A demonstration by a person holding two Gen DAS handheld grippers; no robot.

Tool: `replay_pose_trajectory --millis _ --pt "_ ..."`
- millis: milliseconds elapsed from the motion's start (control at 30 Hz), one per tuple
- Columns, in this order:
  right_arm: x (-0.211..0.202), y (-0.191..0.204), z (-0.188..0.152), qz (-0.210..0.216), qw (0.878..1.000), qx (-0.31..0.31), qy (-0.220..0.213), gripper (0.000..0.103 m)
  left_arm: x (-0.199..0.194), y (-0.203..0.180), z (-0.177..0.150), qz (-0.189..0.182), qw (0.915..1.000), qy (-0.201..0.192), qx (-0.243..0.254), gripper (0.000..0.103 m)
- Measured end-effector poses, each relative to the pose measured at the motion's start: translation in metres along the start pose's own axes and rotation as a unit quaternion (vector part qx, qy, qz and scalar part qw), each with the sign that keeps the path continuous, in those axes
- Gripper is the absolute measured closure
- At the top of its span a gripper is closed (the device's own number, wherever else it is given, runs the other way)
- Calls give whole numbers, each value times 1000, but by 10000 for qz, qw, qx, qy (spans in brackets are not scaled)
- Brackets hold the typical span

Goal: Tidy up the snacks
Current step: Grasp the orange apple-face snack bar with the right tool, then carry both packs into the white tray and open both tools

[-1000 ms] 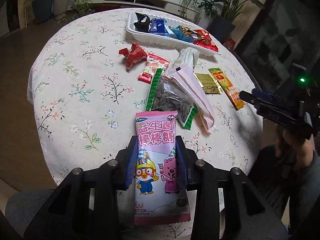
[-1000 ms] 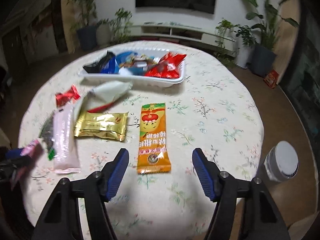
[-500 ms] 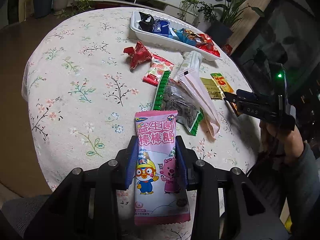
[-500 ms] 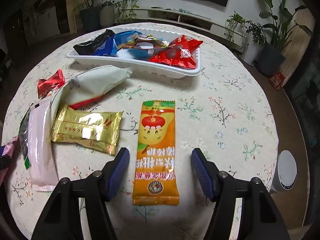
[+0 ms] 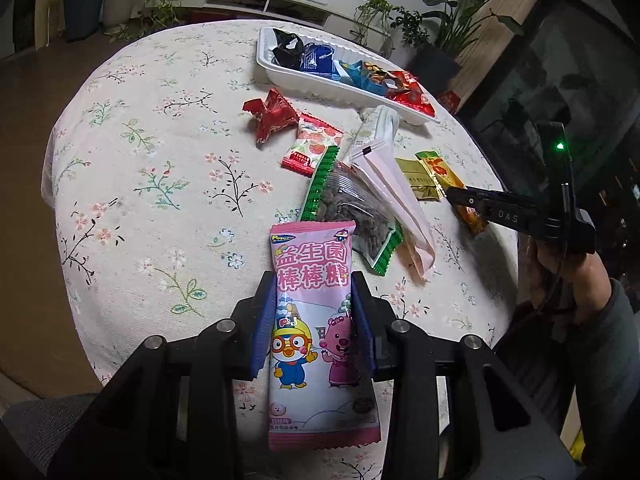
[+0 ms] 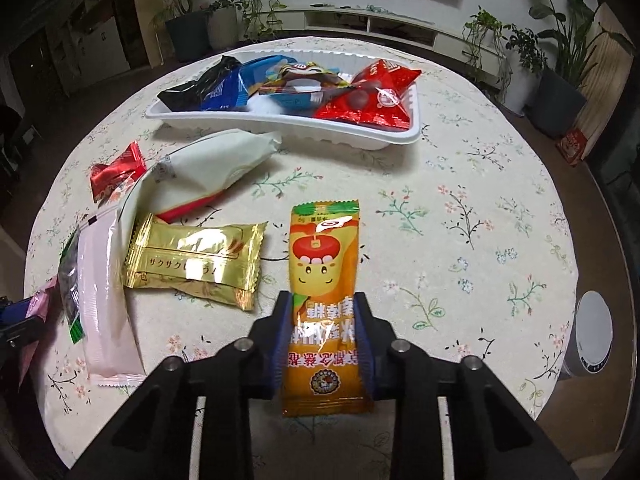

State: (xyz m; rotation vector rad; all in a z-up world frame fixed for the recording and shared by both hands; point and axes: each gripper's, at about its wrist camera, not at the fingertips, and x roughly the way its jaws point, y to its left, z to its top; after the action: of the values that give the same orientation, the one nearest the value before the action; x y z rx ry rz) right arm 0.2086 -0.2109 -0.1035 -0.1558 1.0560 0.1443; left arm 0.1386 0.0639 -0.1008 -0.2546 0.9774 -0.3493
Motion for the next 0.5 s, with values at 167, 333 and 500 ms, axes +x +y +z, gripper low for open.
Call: replay_pose_trajectory --millis 167,333,500 --pt "-4 -10 -5 119 9995 288 -77 78 -2 -3 0 -11 10000 -43 38 70" --pt "-16 -22 -11 314 9973 627 -235 79 -7 -9 3 -39 9999 -80 69 70" --pt "-41 -30 -13 537 9939 805 -524 79 -19 -16 18 -83 9997 -185 137 70"
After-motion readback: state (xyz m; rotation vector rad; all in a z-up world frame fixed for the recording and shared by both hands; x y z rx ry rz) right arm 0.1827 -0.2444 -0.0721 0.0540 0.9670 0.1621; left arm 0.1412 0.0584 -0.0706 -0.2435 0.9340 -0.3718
